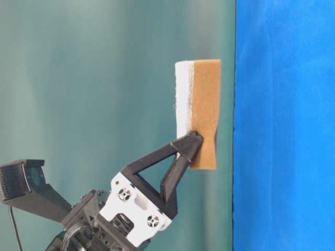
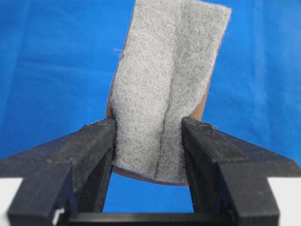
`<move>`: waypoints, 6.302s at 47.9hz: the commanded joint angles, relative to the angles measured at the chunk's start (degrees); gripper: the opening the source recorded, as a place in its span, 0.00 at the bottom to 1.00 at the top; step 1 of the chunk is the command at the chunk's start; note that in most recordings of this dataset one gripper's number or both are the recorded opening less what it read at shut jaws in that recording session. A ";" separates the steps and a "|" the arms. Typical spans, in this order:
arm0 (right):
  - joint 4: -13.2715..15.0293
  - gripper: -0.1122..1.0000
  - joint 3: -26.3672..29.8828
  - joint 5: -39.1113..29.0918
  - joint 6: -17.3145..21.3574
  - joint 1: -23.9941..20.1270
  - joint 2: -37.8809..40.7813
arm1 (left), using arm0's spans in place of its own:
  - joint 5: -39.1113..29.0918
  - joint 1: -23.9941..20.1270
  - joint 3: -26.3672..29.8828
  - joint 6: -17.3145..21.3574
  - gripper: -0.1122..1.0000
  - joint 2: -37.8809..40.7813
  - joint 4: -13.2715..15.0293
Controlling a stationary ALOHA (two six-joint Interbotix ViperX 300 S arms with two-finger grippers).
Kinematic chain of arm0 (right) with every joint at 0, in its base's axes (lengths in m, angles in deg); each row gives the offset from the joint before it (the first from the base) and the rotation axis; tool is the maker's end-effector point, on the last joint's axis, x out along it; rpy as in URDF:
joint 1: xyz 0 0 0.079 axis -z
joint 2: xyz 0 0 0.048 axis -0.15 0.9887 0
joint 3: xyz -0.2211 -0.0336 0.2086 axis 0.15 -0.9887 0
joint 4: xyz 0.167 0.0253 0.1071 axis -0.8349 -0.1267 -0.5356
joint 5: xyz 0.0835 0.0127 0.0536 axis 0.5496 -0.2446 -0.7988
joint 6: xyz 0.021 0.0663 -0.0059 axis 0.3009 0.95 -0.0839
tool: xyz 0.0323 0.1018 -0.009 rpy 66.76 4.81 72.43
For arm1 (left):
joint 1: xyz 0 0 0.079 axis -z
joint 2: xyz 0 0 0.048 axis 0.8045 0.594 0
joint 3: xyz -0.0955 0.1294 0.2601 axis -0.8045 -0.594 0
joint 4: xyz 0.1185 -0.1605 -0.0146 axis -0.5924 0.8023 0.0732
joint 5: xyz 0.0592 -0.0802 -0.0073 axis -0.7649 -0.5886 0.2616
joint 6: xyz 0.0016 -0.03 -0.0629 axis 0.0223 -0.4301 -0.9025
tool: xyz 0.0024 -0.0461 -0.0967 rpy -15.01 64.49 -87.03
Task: Hand over the sponge with the left arm and wipe it with the right arm.
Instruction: 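Lift the sponge with the left gripper and hold it toward center, then move the right gripper to the sponge's free end and close on it, then open the left gripper and withdraw it leftward, leaving sponge in right, then lower the held sponge and rub it across the table with the right gripper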
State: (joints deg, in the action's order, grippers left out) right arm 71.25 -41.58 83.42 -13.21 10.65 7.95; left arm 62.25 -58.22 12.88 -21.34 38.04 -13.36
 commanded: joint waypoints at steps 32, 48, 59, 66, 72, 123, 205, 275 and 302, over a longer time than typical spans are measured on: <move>0.00 0.68 17.14 -0.18 0.88 0.09 26.46 | -0.35 0.35 0.53 0.09 0.41 -1.41 0.09; -0.26 0.75 25.05 -4.66 0.88 1.14 36.47 | -0.35 0.35 0.53 0.09 0.41 -1.32 0.09; -0.35 0.75 26.19 -5.27 0.88 2.46 39.73 | -0.35 0.44 0.53 0.26 0.41 -1.32 0.09; -0.35 0.75 26.19 -5.27 0.88 2.46 41.48 | -0.35 0.35 0.62 0.44 0.41 -1.23 0.09; -0.35 0.75 26.28 -5.54 0.88 2.46 42.89 | -0.35 0.44 0.79 0.44 0.41 -1.23 0.09; 0.53 0.26 27.95 -11.87 0.09 2.46 44.74 | 1.23 0.44 0.35 0.79 0.30 -1.67 -0.09; 0.26 0.26 30.06 -12.22 0.62 1.67 58.71 | 12.74 3.78 -24.43 2.46 0.71 -33.57 -0.09; 3.34 0.26 29.09 -12.13 2.46 6.42 59.94 | 12.83 3.87 -24.61 2.55 0.71 -33.57 -0.09; 2.20 0.25 33.05 -18.02 9.23 -11.07 59.94 | 12.92 3.87 -24.52 2.55 0.71 -33.57 -0.18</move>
State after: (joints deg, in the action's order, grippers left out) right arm 73.71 -9.50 65.58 -4.15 1.95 68.85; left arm 74.65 -54.53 -12.17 -18.79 4.64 -13.45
